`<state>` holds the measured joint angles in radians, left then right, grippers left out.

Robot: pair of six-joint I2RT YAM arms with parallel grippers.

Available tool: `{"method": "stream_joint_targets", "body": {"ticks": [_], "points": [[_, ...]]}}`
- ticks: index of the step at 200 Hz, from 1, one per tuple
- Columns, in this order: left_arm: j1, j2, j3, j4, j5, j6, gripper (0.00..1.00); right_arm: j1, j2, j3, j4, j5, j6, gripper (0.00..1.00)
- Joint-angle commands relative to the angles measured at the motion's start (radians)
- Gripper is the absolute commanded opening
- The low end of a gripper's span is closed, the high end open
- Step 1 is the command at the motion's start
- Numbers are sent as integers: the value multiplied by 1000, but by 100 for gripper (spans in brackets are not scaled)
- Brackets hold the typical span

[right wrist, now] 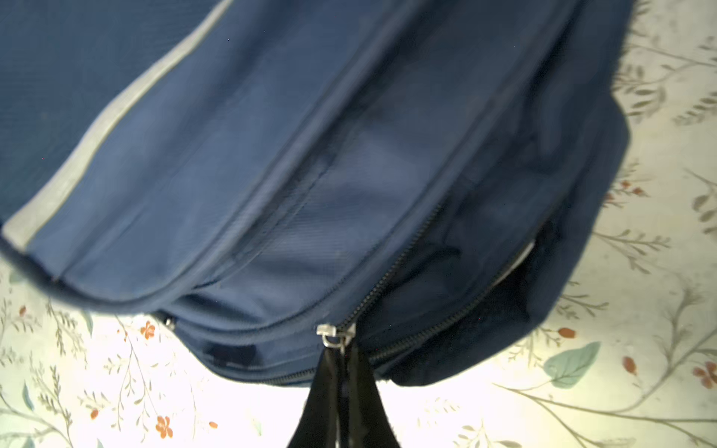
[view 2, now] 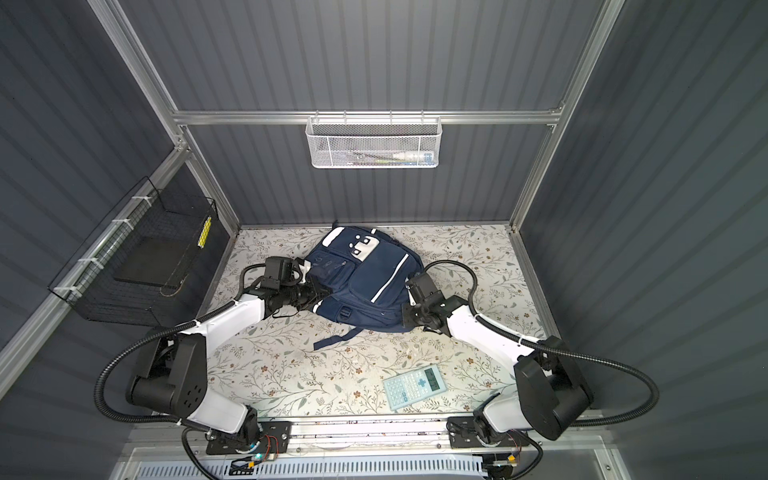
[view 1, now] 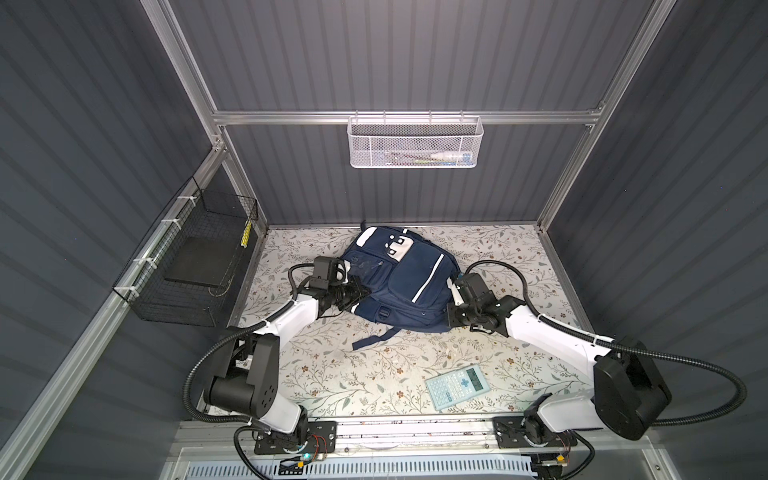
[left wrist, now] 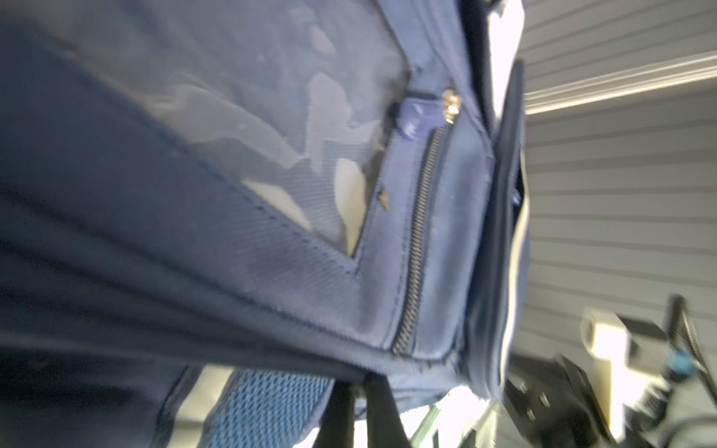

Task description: Pack the student bag

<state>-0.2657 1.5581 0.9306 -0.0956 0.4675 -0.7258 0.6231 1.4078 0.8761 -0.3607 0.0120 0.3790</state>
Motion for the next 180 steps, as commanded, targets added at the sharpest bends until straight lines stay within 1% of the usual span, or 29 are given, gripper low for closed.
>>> {"method": "stream_joint_targets", "body": {"ticks": [1,6,10,22,29,34,42,52,59,75,79,91,107,109,114,123,137,141,147,153,157,159,162,166,170,175,180], "points": [[37,40,95,6,-112,70,30,116,27,65,-132,70,-39,0],[37,48,112,-2,-116,74,39,142,38,84,-130,62,-23,0],[37,49,125,-12,-115,79,44,162,49,98,-121,45,-9,0],[37,26,139,-45,-128,89,55,216,85,140,-71,-5,34,0],[37,-8,116,-53,-130,86,60,244,111,170,-42,-12,63,0],[39,-40,94,-66,-176,86,66,260,130,189,-19,-16,81,0],[39,-93,58,-102,-204,92,73,283,167,226,20,-18,105,0],[40,-166,5,-148,-228,96,76,310,220,271,54,-14,129,0],[40,-223,-43,-156,-234,73,78,326,258,307,76,-17,140,0],[31,-322,-166,-84,-147,-33,80,362,341,394,96,-19,137,0],[22,-339,-194,-60,-106,-53,81,369,357,414,96,-23,134,0],[-21,-375,-260,9,-93,-129,81,386,399,461,97,-27,128,0],[-94,-369,-290,49,-129,-171,81,397,416,475,109,-30,136,0],[-103,-365,-290,50,-157,-171,81,397,415,475,111,-31,135,0],[-118,-349,-287,54,-172,-170,81,400,411,469,119,-29,137,0],[-125,-315,-286,85,-163,-185,81,403,404,461,129,-32,134,0],[-130,-250,-302,186,-146,-222,81,403,396,446,131,-31,119,0],[-130,-228,-300,203,-146,-226,79,403,393,441,133,-29,116,0],[-130,-203,-295,221,-113,-227,69,403,388,434,130,-24,112,0],[-130,-193,-286,227,-118,-221,58,402,381,429,117,-14,115,0],[-130,-192,-277,218,-126,-211,46,400,376,422,109,-8,115,0],[-130,-192,-273,212,-129,-206,36,400,371,416,107,-5,115,0],[-131,-195,-264,198,-130,-198,26,397,365,406,104,-1,114,0],[-130,-201,-252,175,-163,-182,15,395,355,392,100,5,113,0],[-130,-209,-238,146,-183,-165,6,391,342,378,94,13,112,0],[-130,-219,-218,102,-206,-139,0,383,329,357,83,26,115,0],[-129,-225,-201,63,-221,-117,0,374,311,336,71,36,116,0]]}}
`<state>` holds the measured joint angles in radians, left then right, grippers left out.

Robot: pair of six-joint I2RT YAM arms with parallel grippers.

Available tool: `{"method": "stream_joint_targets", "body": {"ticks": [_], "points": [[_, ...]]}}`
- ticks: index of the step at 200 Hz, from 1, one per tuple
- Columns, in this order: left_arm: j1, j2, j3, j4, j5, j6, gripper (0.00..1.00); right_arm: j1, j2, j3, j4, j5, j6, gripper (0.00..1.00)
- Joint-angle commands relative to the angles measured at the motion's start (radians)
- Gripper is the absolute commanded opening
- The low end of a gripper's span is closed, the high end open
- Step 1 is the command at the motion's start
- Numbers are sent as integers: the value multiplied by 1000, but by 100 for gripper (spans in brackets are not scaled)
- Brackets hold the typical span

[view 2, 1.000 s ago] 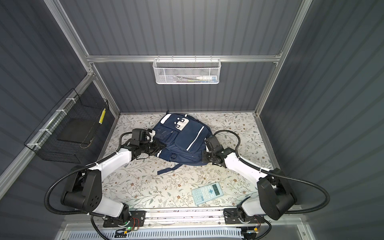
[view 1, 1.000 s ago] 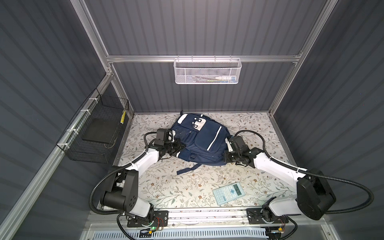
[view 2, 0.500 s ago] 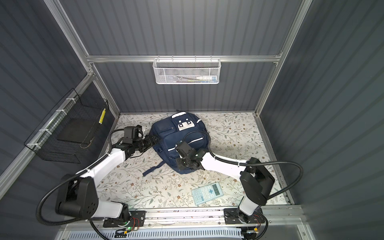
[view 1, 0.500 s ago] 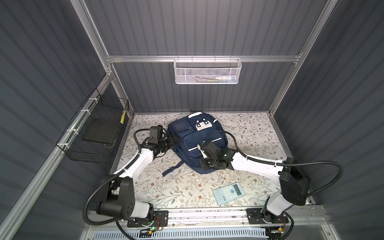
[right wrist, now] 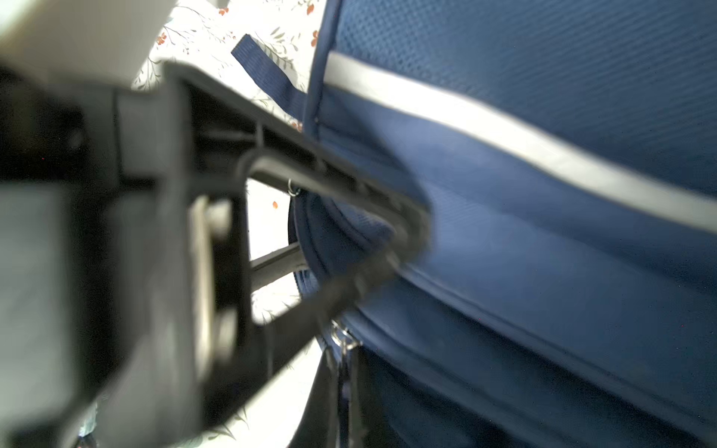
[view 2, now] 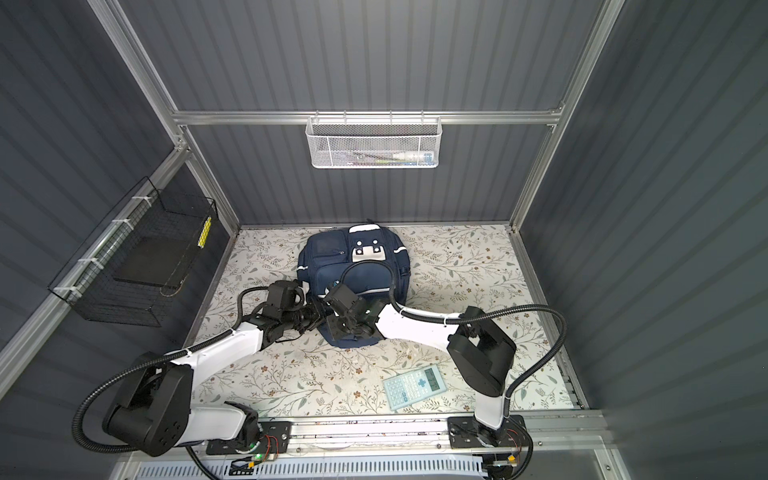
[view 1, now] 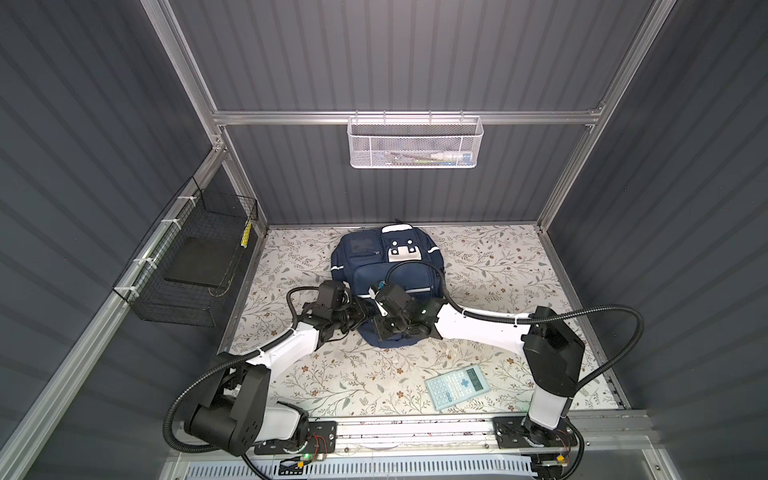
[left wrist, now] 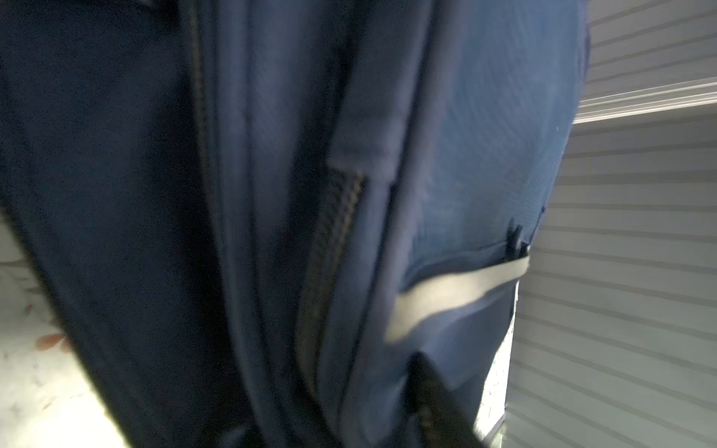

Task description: Pack the student bag

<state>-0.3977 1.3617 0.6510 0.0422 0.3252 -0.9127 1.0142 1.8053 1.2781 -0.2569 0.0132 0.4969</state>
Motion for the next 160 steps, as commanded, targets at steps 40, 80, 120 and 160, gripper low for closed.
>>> {"method": "stream_joint_targets", "body": {"ticks": [40,80,120,160], "points": [[31,-27,92,-98,-29,107,0,-83,-161,-184,-66,54,-47,0],[139,-92,49,-153,58,145,0,-288,-241,-316,-95,68,-66,0],[191,-65,81,-263,165,258,0,-479,-269,-349,-55,10,-196,0],[263,30,175,-284,143,321,0,-425,-257,-305,-89,-60,-215,0]]}}
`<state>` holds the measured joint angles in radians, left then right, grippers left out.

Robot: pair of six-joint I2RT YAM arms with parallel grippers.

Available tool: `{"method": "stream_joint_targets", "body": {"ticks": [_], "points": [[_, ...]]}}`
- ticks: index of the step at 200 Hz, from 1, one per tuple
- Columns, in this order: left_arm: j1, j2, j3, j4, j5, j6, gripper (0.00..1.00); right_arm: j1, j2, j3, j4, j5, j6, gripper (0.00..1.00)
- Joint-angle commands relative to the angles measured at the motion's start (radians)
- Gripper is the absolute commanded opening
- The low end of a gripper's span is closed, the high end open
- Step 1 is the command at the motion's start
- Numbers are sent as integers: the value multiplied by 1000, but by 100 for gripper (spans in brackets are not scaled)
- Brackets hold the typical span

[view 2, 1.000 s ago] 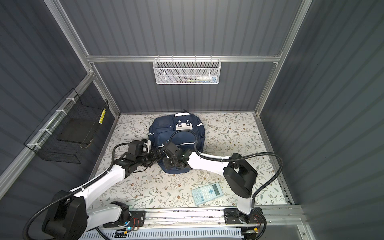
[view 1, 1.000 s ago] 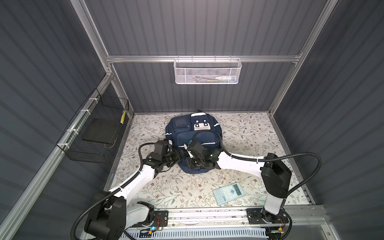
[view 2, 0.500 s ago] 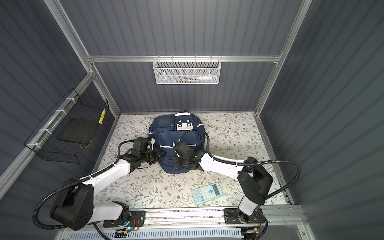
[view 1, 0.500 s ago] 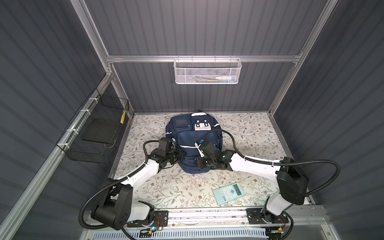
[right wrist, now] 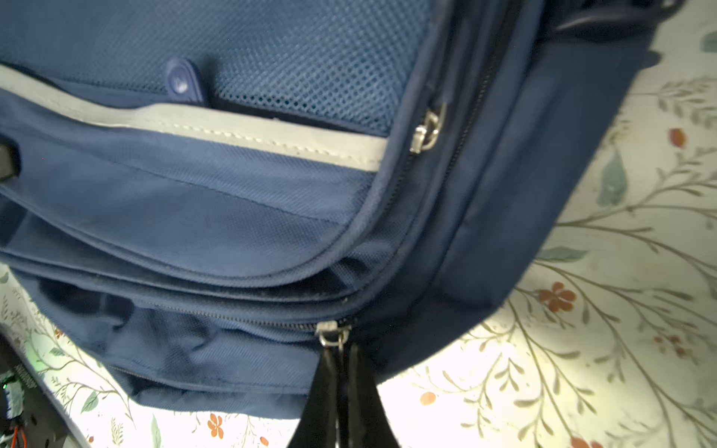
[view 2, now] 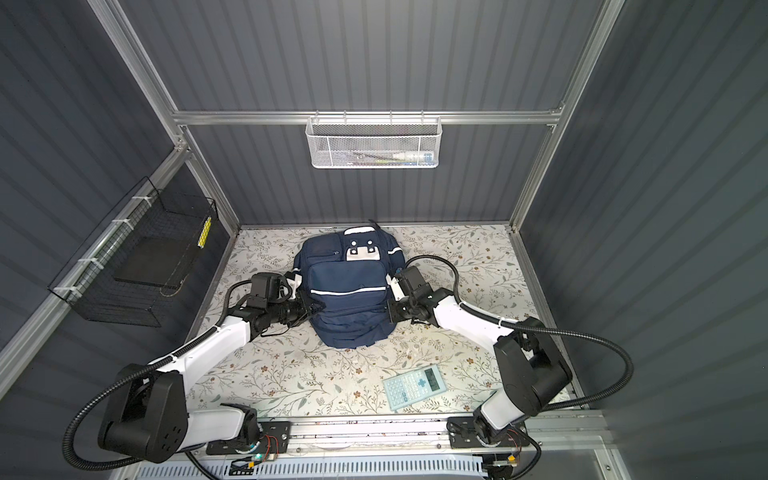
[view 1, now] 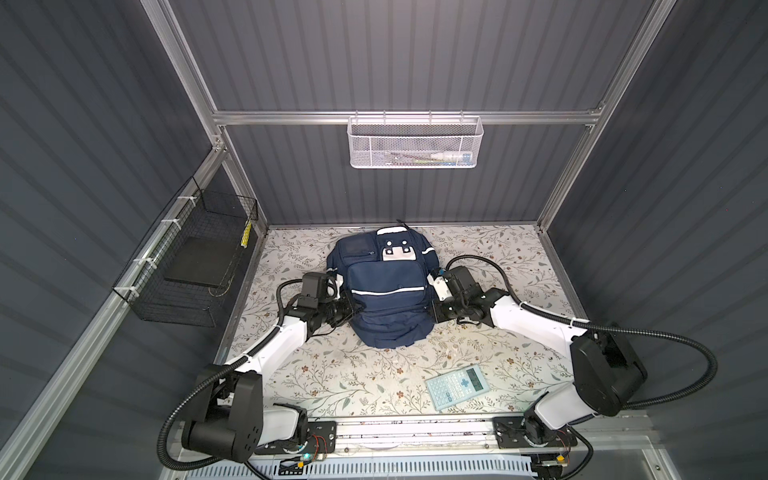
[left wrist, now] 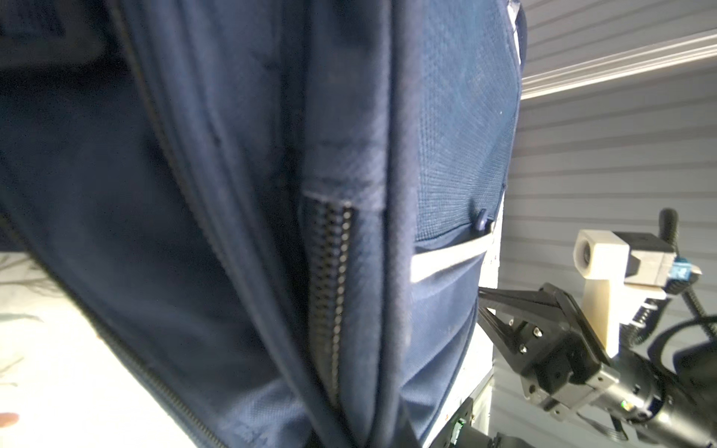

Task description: Pack the student bag

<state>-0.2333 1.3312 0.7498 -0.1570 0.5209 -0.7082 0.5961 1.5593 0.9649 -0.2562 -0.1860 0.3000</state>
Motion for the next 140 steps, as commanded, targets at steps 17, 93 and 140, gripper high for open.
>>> {"method": "stream_joint_targets", "body": {"ticks": [17,93,140], "points": [[130,135,163,-83,-67,136,12,126,-40,17,-119,180,17,0],[129,-125,115,-279,-165,147,64,398,157,272,55,189,229,0],[32,-252,-126,-26,-20,-122,67,427,239,355,75,163,201,0]]}}
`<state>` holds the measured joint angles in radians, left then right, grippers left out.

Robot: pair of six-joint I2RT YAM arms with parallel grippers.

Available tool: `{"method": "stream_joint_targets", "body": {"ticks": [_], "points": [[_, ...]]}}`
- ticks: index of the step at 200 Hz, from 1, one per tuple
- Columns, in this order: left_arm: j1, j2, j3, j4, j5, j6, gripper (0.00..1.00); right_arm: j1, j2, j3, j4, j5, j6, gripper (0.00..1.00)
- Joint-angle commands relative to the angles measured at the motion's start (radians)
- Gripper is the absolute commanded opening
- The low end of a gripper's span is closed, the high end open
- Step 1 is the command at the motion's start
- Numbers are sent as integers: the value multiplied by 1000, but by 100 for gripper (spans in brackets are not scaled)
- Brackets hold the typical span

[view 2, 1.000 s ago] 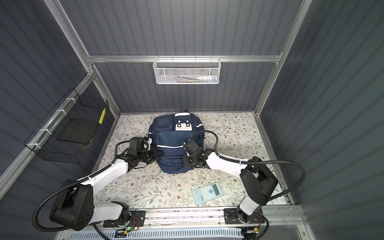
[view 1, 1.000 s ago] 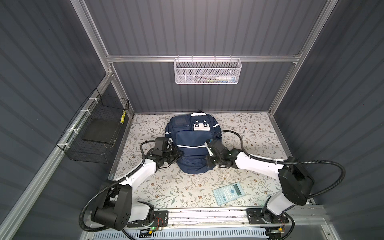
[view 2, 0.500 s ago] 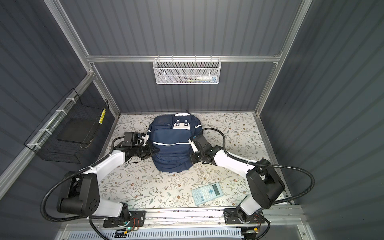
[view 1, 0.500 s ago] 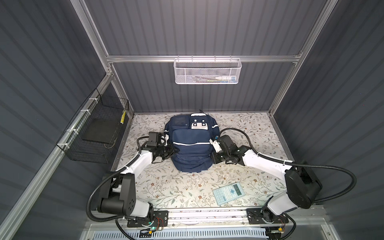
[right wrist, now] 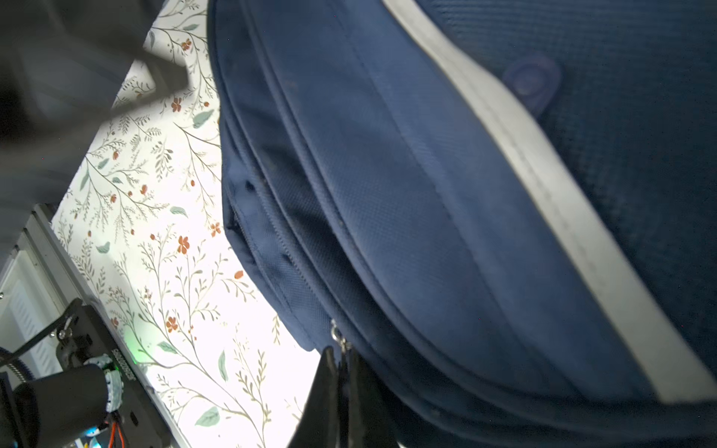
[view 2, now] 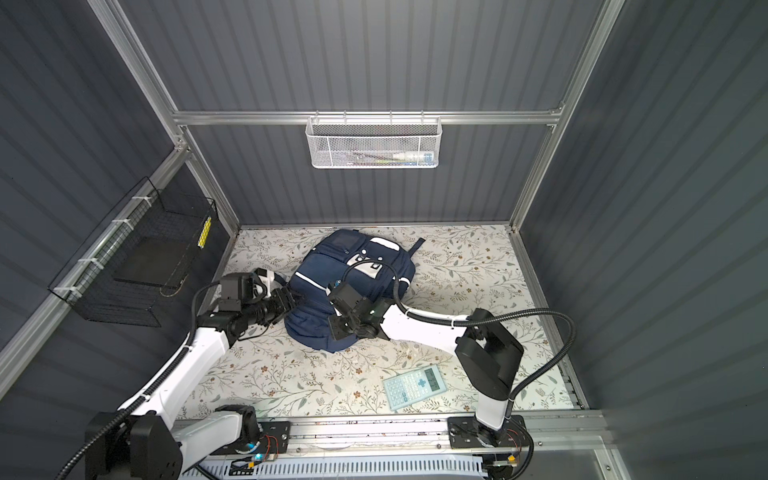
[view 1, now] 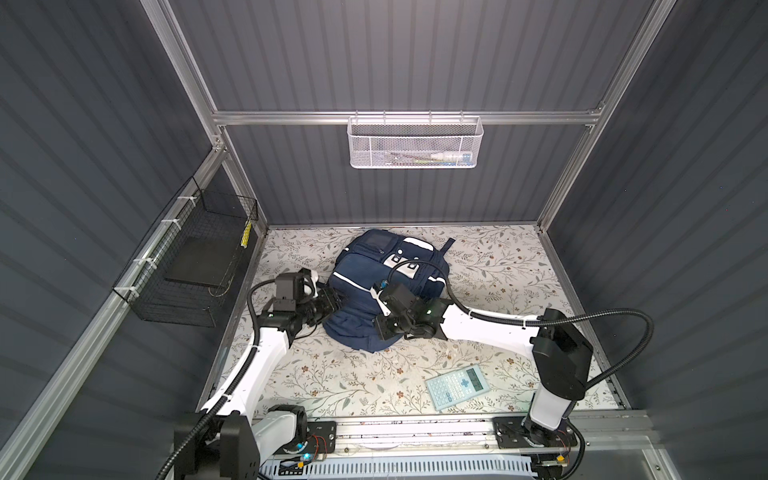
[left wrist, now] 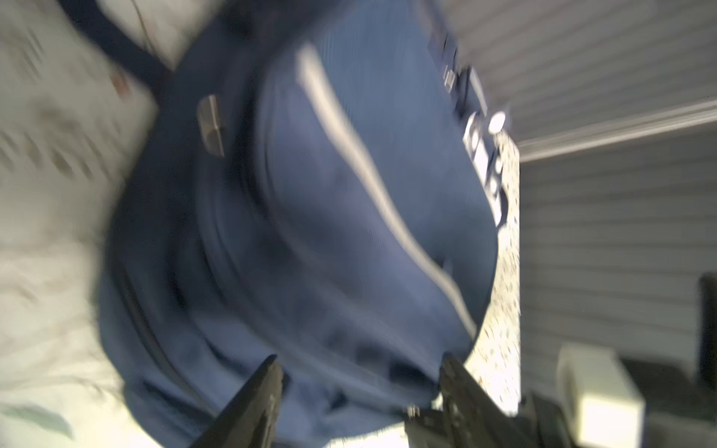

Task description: Pack the student bag

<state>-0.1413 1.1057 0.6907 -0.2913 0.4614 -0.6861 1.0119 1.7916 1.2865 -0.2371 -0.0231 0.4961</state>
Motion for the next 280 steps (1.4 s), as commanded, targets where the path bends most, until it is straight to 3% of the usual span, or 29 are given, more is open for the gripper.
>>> {"method": "stream_joint_targets", "body": {"ticks": [1,28,52,64,75,107,150,203,234,264,272,280], "points": [[-64,-26,-68,114,37,-148,67,13,7,33,56,1,4,0],[-185,59,-31,195,-57,-184,72,31,12,22,64,9,7,0],[-195,137,-26,259,-117,-179,67,36,-10,-10,72,3,-2,0],[-196,159,-7,232,-168,-138,42,36,-32,-38,56,26,-13,0],[-196,178,19,188,-179,-99,0,27,-57,-70,25,54,-34,0],[-185,131,49,72,-165,-40,0,-80,-152,-201,-62,92,-88,0],[-133,75,81,-32,-35,3,0,-310,-234,-311,-90,91,-208,0],[-133,62,94,-116,47,53,0,-524,-80,-111,-76,62,-330,0],[-132,32,81,-159,0,83,0,-586,6,-15,-107,85,-322,0],[-112,90,106,-162,10,125,0,-587,-55,-65,-130,119,-337,0],[-109,101,114,-157,1,132,0,-585,-85,-84,-146,84,-336,13],[-109,113,129,-155,-3,142,0,-576,-121,-110,-144,48,-334,35]]}}
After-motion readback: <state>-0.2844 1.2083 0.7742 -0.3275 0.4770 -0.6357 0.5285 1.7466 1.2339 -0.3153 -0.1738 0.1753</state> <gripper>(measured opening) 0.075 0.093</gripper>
